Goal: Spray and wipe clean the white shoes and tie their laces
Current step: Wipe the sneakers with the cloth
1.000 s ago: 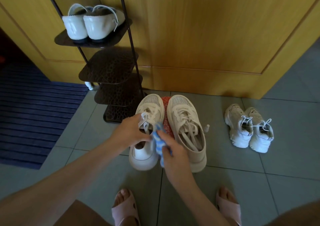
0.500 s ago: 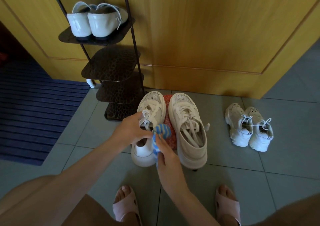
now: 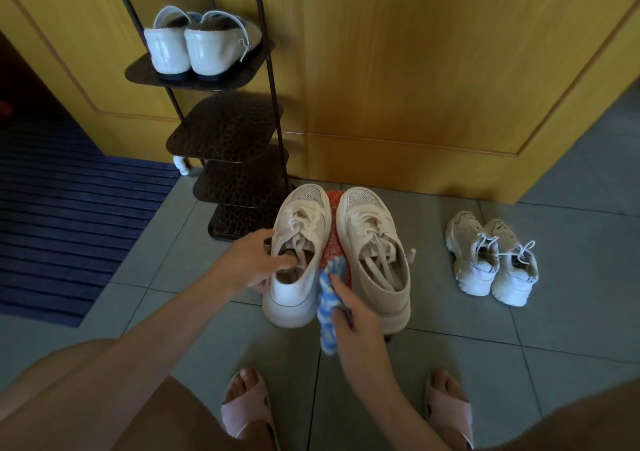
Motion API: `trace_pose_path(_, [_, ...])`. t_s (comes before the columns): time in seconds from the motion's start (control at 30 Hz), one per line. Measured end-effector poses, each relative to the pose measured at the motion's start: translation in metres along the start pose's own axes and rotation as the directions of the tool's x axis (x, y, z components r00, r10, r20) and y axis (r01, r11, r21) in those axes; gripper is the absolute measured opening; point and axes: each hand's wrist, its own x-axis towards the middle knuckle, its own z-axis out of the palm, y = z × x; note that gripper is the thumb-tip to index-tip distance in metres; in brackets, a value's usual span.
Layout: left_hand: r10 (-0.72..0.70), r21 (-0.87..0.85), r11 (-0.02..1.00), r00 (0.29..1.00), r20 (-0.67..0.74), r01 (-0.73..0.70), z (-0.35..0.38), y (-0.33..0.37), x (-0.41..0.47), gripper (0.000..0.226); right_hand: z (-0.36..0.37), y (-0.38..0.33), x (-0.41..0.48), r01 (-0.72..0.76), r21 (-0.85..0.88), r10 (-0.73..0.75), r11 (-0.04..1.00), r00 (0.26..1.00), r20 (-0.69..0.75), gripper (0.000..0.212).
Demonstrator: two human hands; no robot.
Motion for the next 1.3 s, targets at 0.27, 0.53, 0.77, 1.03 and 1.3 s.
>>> trace_pose_path(0.27, [-0.122, -0.01, 0.992, 0.993, 0.002, 0.122, 0.005, -0.01, -0.011, 0.023, 0.029, 0.003, 0.004, 0.067, -0.125, -0.07, 0.99, 0.997, -0.023, 0.048])
trace_pose_path(0.53, [-0.072, -0.048, 0.997, 0.993, -0.098, 0.068, 0.006, -0.012, -0.014, 0.011, 0.03, 0.009, -0.008, 0.092, -0.152, -0.091, 0.984, 0.996, 0.011, 0.054])
trace_pose_path(0.77, [-0.057, -0.095, 0.994, 0.991, -0.118, 0.046, 0.01, -0.015, -0.016, 0.015, 0.038, 0.016, -0.023, 0.083, -0.178, -0.069, 0.98, 0.994, 0.085, 0.051])
trace_pose_path(1.03, [-0.15, -0.388, 0.912, 0.989, -0.016, 0.132, 0.011, -0.015, -0.021, 0.012, 0.031, 0.007, -0.041, 0.024, 0.084, -0.03, 0.996, 0.997, 0.064, 0.045])
trace_pose_path(1.3, [-0.121, -0.435, 0.891, 0.991, 0.047, 0.13, 0.009, -0.016, -0.03, 0.011, 0.044, 0.007, -0.027, 0.265, -0.18, -0.294, 0.947, 0.942, -0.164, 0.056])
